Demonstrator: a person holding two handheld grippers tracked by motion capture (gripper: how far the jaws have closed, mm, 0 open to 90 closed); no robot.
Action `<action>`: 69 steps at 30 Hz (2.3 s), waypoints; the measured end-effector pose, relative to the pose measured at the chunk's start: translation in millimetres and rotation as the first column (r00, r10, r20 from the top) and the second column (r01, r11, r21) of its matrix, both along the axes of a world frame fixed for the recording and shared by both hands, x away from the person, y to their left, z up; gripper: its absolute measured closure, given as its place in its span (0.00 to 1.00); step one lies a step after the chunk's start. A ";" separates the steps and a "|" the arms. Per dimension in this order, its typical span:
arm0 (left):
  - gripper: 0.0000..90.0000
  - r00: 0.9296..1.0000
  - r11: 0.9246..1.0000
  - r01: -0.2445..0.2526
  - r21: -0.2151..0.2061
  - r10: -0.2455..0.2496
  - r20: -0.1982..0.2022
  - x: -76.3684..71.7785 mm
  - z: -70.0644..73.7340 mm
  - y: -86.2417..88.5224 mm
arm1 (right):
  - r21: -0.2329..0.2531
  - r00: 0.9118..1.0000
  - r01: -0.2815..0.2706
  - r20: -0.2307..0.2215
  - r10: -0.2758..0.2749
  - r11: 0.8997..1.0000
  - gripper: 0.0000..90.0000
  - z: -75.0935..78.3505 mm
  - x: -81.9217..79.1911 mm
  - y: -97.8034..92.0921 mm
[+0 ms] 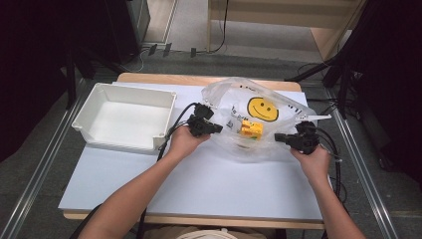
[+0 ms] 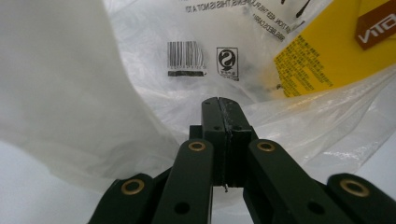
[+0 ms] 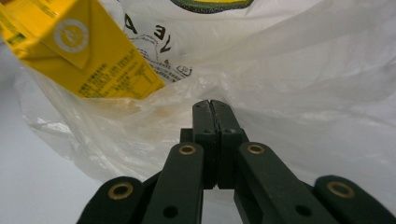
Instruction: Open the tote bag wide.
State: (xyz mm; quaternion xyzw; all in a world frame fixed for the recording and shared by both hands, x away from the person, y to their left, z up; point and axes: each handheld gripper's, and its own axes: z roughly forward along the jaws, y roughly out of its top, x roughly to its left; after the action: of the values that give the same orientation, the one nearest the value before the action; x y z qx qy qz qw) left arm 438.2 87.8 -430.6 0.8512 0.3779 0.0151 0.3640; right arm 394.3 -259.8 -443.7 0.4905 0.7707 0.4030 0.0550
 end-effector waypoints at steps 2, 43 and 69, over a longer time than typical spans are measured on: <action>1.00 1.000 1.000 -0.006 -0.026 0.006 -0.009 0.6 -3.3 1.4 | 0.000 1.000 -0.003 0.008 0.003 1.000 1.00 -3.2 0.0 -0.8; 1.00 0.997 0.997 -0.080 -0.008 0.080 -0.005 6.6 -37.5 12.3 | -0.095 0.996 0.078 -0.040 -0.082 0.992 1.00 -32.3 -0.4 -33.3; 1.00 0.998 0.998 -0.060 0.006 0.060 0.014 -3.7 -19.9 10.2 | -0.085 0.979 0.202 -0.009 -0.204 0.976 1.00 -25.4 -5.7 -71.9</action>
State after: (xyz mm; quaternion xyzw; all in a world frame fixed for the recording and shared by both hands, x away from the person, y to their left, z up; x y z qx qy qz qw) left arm 434.4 98.0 -450.5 0.8406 0.4006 0.0329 0.3631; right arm 388.6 -331.6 -469.1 0.5674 0.7333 0.3582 0.1097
